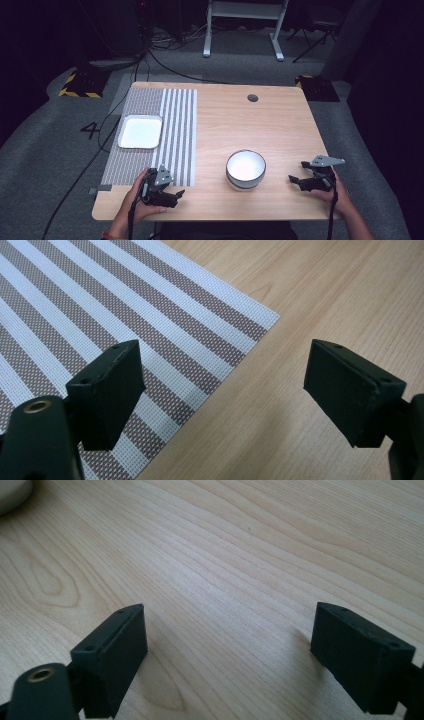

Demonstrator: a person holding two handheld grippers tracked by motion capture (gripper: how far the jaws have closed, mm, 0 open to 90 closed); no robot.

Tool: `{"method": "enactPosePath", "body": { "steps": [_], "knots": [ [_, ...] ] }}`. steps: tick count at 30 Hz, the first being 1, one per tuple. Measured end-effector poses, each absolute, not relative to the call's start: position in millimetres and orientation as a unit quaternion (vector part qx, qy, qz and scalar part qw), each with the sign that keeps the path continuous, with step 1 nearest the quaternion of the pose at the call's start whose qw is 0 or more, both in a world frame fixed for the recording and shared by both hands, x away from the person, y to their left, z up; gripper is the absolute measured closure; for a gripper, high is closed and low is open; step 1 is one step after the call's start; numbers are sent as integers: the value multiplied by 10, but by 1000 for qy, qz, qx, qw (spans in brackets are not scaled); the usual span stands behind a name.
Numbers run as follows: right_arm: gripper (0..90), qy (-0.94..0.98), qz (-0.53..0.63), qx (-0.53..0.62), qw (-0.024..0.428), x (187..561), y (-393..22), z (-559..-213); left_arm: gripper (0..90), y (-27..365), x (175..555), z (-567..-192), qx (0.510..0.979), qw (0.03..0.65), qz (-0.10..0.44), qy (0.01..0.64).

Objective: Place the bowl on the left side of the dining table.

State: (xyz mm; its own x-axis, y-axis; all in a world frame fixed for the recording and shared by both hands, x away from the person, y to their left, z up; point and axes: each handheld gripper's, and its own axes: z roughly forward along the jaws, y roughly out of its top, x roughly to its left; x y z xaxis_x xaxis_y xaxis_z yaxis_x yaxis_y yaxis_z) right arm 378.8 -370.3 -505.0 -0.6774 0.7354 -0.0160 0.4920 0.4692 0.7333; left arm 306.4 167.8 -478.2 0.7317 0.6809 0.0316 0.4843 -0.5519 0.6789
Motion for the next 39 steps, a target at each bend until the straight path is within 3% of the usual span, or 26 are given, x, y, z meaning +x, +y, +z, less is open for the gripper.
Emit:
{"method": "enactPosePath", "body": {
  "steps": [39],
  "knots": [
    [150,841,363,365,168,3788,-3704,-5050,167,1175,3127,-4515,893,333,149,264]
  ]
}}
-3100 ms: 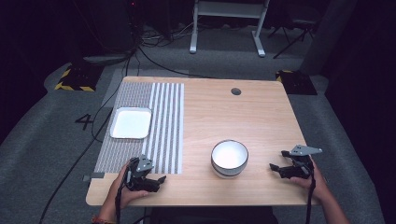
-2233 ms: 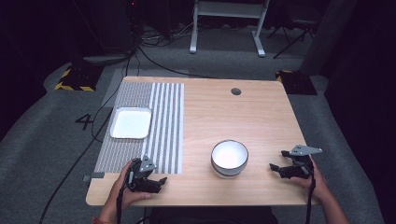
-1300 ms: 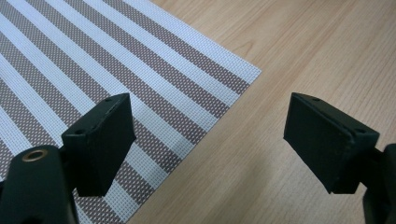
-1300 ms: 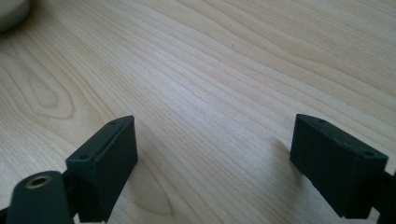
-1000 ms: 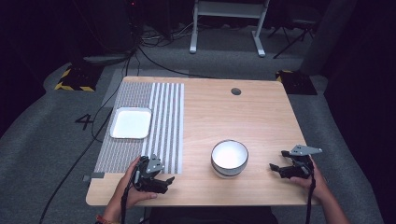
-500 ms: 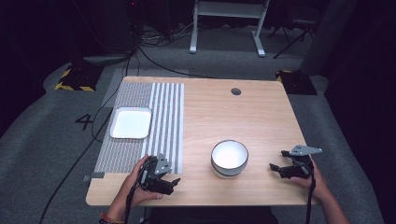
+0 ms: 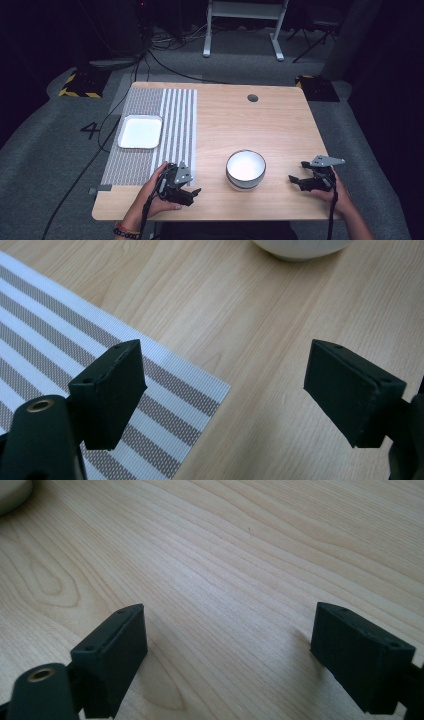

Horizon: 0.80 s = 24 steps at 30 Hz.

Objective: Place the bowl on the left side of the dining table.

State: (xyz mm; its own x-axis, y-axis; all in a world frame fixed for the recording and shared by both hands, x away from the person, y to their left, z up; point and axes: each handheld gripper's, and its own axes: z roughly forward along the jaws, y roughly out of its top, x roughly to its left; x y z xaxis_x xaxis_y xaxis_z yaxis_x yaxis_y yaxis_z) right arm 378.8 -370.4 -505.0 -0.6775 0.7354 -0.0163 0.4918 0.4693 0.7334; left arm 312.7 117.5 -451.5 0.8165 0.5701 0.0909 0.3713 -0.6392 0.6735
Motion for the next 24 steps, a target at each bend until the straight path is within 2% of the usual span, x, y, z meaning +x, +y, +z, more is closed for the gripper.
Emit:
{"method": "enactPosePath", "body": {
  "steps": [24],
  "knots": [
    [150,841,364,365,167,3787,-3703,-5050,165,760,3217,-4345,903,355,135,203]
  ]
}}
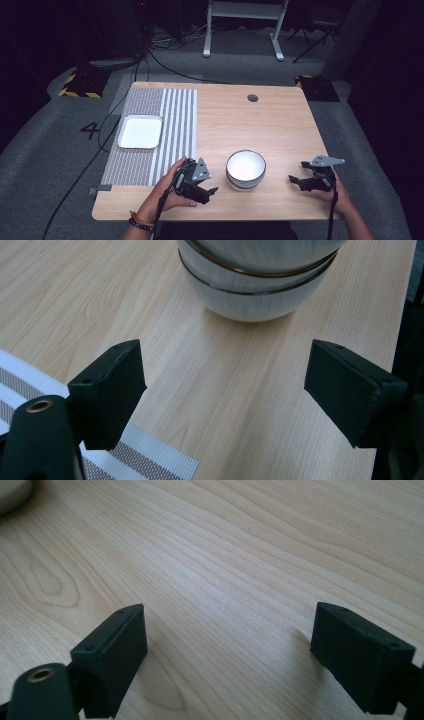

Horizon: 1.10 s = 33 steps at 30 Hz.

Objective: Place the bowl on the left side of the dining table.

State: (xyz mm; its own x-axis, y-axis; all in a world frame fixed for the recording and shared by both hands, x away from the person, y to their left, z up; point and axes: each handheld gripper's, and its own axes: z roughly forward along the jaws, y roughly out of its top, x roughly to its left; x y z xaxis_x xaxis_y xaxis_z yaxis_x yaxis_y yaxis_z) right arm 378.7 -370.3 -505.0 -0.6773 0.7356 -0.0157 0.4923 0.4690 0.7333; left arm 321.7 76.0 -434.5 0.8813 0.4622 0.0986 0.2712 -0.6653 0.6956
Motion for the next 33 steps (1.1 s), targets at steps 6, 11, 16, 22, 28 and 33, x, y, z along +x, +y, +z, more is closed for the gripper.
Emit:
{"method": "enactPosePath", "body": {
  "steps": [6,11,16,22,28,33],
  "knots": [
    [150,841,363,365,167,3787,-3703,-5049,163,638,3231,-4286,904,361,134,188],
    [150,841,363,365,167,3787,-3703,-5050,161,576,3228,-4249,903,368,132,179],
    [151,840,364,365,168,3787,-3703,-5050,160,538,3230,-4227,902,374,130,173],
    [150,841,363,365,168,3787,-3703,-5049,160,450,3235,-4172,902,386,113,157],
    [150,841,363,365,168,3787,-3704,-5050,159,368,3240,-4159,903,389,111,146],
    [150,841,363,365,168,3787,-3704,-5050,165,298,3278,-4147,904,388,112,143]
  ]
}}
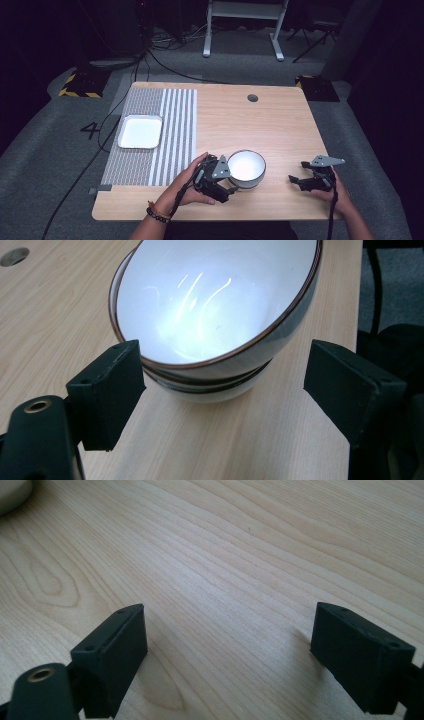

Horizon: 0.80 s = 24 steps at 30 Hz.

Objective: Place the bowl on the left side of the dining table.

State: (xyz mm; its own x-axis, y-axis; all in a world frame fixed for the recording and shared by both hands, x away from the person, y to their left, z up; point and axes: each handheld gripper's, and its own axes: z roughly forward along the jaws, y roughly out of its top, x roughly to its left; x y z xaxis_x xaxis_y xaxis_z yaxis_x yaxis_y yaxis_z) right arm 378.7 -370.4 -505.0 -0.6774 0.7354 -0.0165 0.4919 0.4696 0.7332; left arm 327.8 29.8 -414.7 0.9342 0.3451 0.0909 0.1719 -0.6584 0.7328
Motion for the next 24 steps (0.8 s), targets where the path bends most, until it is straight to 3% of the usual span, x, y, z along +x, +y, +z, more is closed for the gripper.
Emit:
{"method": "enactPosePath", "body": {
  "steps": [11,24],
  "knots": [
    [150,841,363,365,168,3788,-3704,-5050,170,174,3292,-4112,903,392,117,131],
    [150,841,363,365,168,3788,-3704,-5050,172,51,3358,-4155,903,408,73,116]
  ]
}}
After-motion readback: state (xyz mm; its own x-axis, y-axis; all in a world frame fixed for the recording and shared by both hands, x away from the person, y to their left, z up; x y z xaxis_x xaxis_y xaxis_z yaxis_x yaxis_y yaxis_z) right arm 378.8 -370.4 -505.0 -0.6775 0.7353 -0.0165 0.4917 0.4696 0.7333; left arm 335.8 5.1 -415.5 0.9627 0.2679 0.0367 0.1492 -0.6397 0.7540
